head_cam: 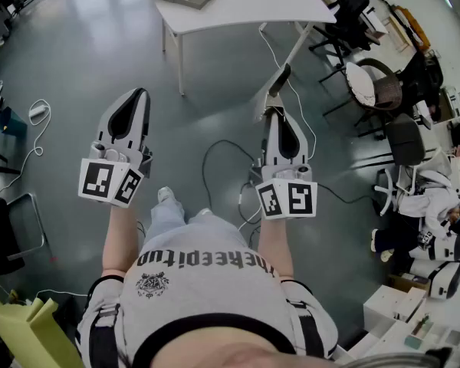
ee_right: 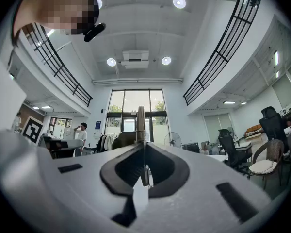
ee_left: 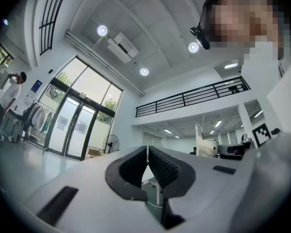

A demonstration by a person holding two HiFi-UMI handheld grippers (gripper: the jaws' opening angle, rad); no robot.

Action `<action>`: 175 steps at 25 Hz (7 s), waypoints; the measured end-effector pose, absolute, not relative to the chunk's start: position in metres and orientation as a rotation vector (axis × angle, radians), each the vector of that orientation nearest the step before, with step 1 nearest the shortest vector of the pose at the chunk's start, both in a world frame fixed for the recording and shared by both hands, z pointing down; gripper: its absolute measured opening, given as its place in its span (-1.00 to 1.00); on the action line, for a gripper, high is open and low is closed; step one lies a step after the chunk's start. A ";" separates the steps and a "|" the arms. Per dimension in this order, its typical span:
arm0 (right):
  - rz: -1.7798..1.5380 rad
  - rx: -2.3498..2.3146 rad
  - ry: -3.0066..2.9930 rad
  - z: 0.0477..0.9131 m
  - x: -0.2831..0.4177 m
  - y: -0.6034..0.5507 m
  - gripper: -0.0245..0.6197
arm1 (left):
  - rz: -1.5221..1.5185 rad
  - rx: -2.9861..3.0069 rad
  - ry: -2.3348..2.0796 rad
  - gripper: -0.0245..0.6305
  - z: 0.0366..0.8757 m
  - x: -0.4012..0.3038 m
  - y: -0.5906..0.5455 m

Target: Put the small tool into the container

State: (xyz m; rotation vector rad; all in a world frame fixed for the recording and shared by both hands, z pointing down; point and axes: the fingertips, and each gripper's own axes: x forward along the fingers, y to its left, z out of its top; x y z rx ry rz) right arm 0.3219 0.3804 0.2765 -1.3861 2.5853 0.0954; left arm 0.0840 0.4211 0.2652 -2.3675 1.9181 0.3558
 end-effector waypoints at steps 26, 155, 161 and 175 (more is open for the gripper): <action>0.098 -1.432 2.499 0.267 0.240 0.327 -0.91 | 0.392 -2.377 1.817 -0.88 0.248 -0.003 0.362; 1.994 -1.141 3.746 0.625 -0.088 -0.420 -0.91 | 0.261 -2.650 1.739 -0.88 0.334 -0.284 -0.390; 2.087 -1.010 3.725 0.632 -0.105 -0.421 -0.91 | 0.257 -2.644 1.754 -0.88 0.336 -0.291 -0.393; 2.039 -0.936 3.765 0.646 -0.119 -0.433 -0.91 | 0.243 -2.619 1.811 -0.88 0.342 -0.311 -0.393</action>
